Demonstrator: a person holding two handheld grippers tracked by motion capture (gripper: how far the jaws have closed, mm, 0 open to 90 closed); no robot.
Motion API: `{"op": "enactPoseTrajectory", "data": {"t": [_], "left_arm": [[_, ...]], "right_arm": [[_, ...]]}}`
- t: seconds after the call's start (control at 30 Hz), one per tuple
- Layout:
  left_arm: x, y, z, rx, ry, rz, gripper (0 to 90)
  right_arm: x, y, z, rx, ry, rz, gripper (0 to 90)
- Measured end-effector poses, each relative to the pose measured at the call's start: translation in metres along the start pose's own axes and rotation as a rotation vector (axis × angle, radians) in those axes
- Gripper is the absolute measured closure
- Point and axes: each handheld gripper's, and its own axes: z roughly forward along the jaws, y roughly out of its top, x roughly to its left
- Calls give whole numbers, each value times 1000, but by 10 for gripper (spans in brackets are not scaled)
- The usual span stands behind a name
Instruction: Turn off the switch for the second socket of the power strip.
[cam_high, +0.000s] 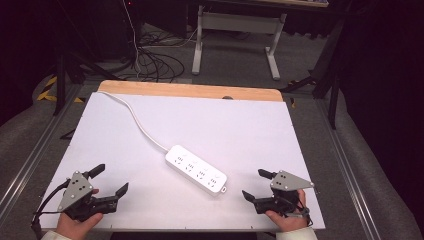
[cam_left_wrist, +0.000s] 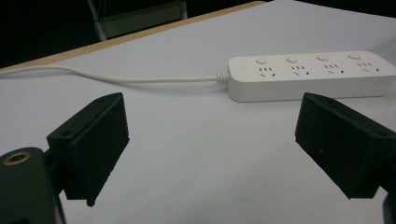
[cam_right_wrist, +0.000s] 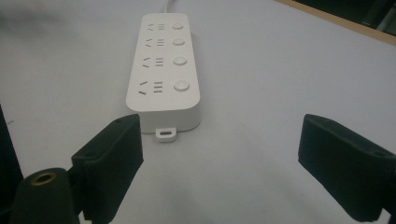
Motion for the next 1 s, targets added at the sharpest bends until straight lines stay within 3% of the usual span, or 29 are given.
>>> {"op": "enactPoseTrajectory", "data": {"t": [0.3, 0.5, 0.73, 1.0], "left_arm": [[-1, 1, -1, -4, 12, 17, 109], [-4, 1, -1, 4, 21, 56, 106], [-2, 2, -3, -14, 3, 0, 101], [-3, 2, -4, -9, 21, 32, 108]], "right_arm": [[1, 0, 0, 9, -20, -8, 158], [2, 1, 0, 2, -22, -15, 158], [3, 1, 0, 0, -18, -24, 178], [4, 4, -1, 2, -26, -28, 192]]}}
